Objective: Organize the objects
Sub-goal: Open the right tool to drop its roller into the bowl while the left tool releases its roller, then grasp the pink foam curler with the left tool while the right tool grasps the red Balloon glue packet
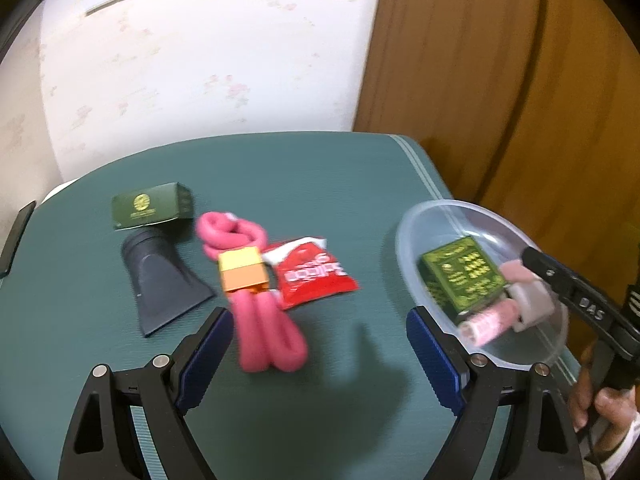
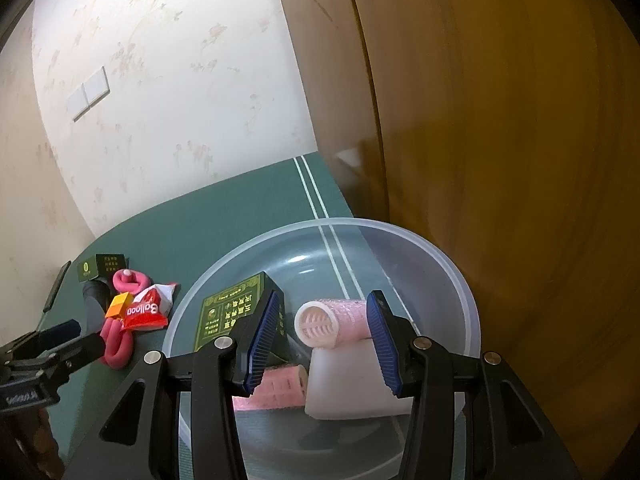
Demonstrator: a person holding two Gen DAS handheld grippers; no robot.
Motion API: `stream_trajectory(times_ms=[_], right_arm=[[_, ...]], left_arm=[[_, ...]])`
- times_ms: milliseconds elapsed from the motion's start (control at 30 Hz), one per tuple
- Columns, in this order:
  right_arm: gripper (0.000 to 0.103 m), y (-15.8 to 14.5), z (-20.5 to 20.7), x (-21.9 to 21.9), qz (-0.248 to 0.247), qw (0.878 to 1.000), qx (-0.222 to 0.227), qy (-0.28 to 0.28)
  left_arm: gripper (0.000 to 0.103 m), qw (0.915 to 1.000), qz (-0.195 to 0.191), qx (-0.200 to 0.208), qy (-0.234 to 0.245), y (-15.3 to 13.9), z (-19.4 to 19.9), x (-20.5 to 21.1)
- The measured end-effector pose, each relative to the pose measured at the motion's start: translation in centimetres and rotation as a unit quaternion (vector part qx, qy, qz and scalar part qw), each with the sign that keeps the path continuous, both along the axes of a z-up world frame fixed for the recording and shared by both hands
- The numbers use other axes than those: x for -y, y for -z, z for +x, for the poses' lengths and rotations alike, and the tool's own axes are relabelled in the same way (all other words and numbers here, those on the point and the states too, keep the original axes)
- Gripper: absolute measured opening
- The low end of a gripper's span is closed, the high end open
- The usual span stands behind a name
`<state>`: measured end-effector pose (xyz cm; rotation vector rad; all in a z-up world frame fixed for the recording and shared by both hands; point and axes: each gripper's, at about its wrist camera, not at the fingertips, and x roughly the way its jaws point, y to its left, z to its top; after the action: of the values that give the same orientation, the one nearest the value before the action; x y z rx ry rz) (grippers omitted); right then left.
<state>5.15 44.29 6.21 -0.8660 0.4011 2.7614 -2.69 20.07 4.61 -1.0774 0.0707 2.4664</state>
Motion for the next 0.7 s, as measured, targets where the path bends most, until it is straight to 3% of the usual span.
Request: stream_trajectory(times_ms=[267, 567, 700], right_arm=[[0.048, -0.2, 0.0, 0.8, 0.012, 1.0, -0.002, -0.001], [0.048, -0.4, 0.2, 1.7, 0.012, 1.0, -0.008, -0.012], [0.048, -0.5, 0.4, 2.7, 0.011, 1.0, -0.01, -0.022]], left_arm=[[0.091, 0.9992, -0.01, 0.018, -0.035, 1.4, -1.4, 1.7], [0.09, 0.9984, -0.029, 0.03, -0.04, 2.7, -2.0, 1.8], [0.077, 0.9974, -0.04, 0.039, -0.044, 3.4, -2.5, 1.7]])
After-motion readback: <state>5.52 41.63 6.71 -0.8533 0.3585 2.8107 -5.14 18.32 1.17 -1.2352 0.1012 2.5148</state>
